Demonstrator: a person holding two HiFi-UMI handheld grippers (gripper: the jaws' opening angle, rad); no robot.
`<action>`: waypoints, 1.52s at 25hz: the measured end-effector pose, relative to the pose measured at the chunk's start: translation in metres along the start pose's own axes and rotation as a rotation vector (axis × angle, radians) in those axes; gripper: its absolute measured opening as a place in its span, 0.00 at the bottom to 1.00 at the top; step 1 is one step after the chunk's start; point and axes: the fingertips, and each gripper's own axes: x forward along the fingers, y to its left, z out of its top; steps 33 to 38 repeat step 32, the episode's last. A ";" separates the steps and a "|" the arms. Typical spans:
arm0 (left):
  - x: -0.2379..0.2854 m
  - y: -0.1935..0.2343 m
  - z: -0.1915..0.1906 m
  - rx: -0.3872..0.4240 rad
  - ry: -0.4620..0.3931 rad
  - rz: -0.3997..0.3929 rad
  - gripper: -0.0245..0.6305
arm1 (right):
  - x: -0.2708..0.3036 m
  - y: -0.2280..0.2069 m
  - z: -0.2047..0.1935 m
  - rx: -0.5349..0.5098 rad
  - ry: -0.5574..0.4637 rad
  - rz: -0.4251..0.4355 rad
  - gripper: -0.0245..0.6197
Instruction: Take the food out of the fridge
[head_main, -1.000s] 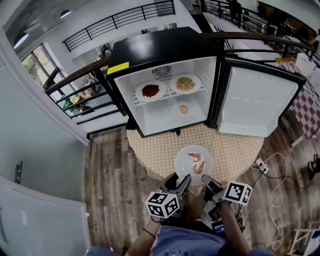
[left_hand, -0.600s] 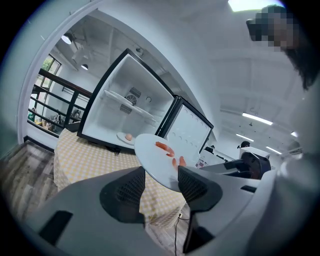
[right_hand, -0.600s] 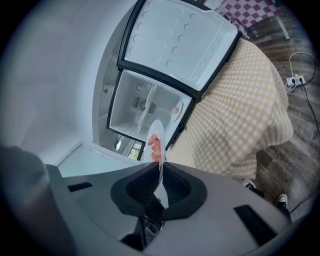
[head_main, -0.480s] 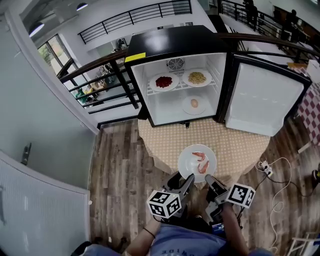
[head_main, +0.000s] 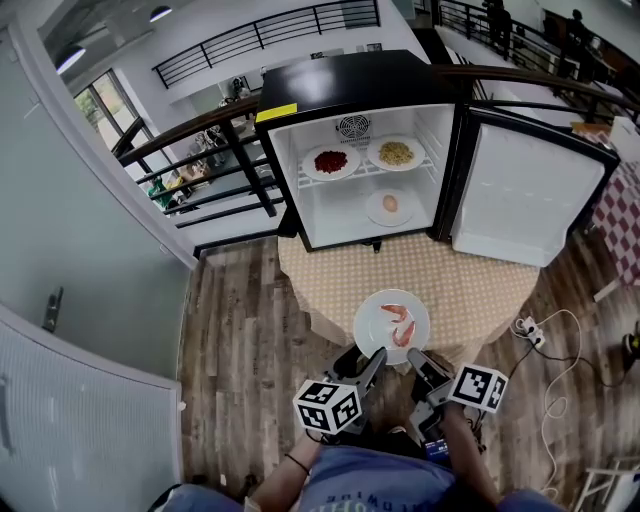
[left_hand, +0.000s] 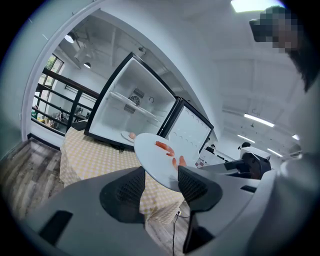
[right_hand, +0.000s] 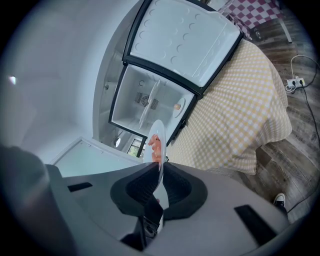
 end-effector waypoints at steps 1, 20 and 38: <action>-0.001 0.002 0.000 -0.004 0.002 0.001 0.36 | 0.001 -0.001 -0.001 -0.003 0.002 -0.006 0.09; -0.005 0.017 0.008 -0.007 0.012 -0.012 0.36 | 0.016 0.006 -0.007 -0.017 -0.007 -0.032 0.09; -0.004 0.024 0.008 -0.008 0.020 -0.024 0.36 | 0.022 0.005 -0.008 -0.017 -0.019 -0.045 0.10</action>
